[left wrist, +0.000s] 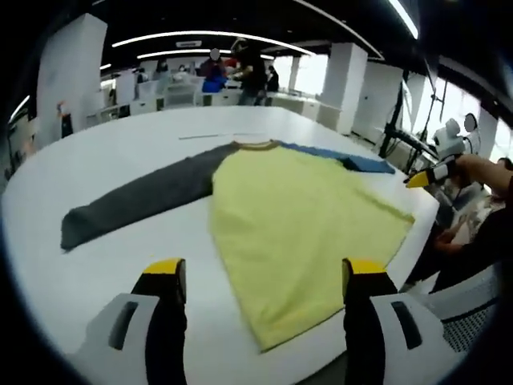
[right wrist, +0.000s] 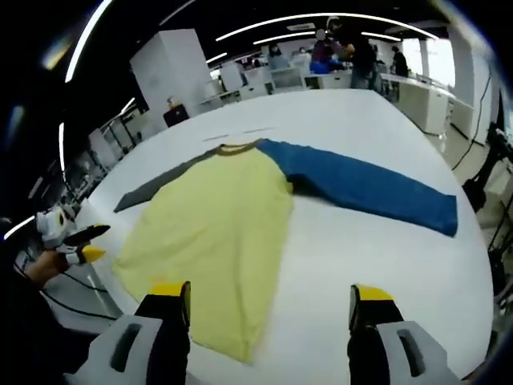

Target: Fold the garment on the visible template until the final outline fits inside the template.

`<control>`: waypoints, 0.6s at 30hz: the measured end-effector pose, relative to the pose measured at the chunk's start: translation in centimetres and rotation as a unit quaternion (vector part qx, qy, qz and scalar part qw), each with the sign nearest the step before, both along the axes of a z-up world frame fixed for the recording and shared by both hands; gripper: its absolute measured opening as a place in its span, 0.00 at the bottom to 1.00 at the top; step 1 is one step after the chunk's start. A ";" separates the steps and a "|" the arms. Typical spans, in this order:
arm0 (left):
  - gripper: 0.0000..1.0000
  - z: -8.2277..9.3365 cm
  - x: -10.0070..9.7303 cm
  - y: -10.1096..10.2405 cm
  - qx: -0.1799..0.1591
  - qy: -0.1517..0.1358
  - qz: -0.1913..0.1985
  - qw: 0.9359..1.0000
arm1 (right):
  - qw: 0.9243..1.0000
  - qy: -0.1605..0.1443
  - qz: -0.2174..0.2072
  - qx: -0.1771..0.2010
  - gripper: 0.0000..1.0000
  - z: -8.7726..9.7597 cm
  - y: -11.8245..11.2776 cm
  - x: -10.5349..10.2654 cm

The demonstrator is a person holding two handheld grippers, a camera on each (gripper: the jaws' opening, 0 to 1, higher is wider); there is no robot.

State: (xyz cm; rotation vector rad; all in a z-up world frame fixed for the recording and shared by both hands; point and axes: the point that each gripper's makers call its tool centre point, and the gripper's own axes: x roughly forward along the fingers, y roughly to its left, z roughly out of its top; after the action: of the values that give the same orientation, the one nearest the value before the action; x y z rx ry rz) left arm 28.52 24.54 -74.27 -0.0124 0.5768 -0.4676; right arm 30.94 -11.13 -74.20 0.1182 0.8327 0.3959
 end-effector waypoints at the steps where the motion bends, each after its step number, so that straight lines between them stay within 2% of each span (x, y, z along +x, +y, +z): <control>1: 0.81 0.2 0.2 -0.1 -0.005 -0.005 -0.002 1.000 | 1.000 -0.005 -0.006 0.002 0.81 0.3 -0.3 0.4; 5: 0.87 1.0 0.7 -0.5 -0.009 -0.027 -0.018 0.999 | 1.000 -0.016 -0.022 0.003 0.86 0.9 -1.5 1.9; 11: 0.95 2.1 1.3 -1.6 -0.015 -0.055 -0.049 0.997 | 0.999 -0.026 -0.045 0.008 0.87 1.4 -3.6 4.0; 18: 0.99 3.1 1.8 -2.6 -0.023 -0.080 -0.074 0.994 | 0.996 -0.038 -0.076 0.001 0.87 1.5 -6.3 6.3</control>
State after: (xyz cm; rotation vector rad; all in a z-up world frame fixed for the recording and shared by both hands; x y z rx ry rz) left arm 30.30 21.92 -71.17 0.0246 0.4115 -0.6199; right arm 37.21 -17.47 -72.67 0.1668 0.7419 0.2562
